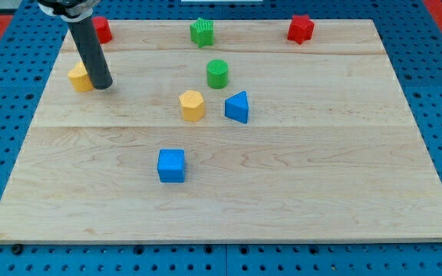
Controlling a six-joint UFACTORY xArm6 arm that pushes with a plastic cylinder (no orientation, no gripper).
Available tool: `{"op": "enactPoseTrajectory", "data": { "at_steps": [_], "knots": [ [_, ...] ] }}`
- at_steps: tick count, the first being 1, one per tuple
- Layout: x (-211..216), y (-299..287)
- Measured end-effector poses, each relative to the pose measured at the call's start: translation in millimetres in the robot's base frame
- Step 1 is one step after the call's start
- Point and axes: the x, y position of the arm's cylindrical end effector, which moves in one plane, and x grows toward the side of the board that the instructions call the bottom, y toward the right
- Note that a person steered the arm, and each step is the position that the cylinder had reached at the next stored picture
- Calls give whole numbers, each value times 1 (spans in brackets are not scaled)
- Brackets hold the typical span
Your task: Push the green circle to the center right
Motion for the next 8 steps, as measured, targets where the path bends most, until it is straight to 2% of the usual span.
{"op": "enactPoseTrajectory", "data": {
  "at_steps": [1, 2, 3, 4, 5, 7, 8],
  "knots": [
    [0, 4],
    [-3, 38],
    [-43, 94],
    [-54, 159],
    [-12, 190],
    [4, 241],
    [17, 240]
  ]
}}
